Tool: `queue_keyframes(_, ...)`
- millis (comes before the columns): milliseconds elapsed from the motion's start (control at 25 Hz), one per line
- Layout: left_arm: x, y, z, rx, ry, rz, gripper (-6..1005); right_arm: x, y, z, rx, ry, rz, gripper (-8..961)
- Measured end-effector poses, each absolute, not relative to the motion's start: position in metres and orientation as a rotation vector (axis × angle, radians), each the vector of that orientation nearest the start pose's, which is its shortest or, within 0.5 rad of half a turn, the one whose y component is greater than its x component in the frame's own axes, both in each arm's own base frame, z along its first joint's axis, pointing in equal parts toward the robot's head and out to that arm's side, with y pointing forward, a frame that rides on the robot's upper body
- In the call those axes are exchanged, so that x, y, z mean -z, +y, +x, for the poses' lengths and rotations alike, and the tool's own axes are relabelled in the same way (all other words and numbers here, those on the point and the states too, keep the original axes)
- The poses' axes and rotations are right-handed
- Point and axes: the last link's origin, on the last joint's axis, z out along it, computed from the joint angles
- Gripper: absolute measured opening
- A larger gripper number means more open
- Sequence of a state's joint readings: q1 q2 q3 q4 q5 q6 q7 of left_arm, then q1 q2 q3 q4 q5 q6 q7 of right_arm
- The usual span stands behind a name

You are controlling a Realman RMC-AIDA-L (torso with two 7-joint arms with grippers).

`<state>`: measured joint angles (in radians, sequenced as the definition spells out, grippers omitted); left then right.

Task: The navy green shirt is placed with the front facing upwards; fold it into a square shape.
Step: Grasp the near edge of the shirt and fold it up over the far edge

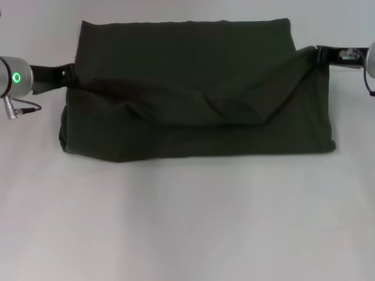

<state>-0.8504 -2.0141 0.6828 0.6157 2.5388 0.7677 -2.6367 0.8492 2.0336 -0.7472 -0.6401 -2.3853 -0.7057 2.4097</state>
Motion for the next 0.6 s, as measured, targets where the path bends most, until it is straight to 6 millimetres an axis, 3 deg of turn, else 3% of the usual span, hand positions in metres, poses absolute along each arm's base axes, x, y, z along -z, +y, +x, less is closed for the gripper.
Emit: queue_keyframes(600, -0.038, 0.486, -0.253, 0.36, -1.397, -1.731, 12, -0.025, 0.503, 0.221, -0.338, 1.118, -1.834, 74)
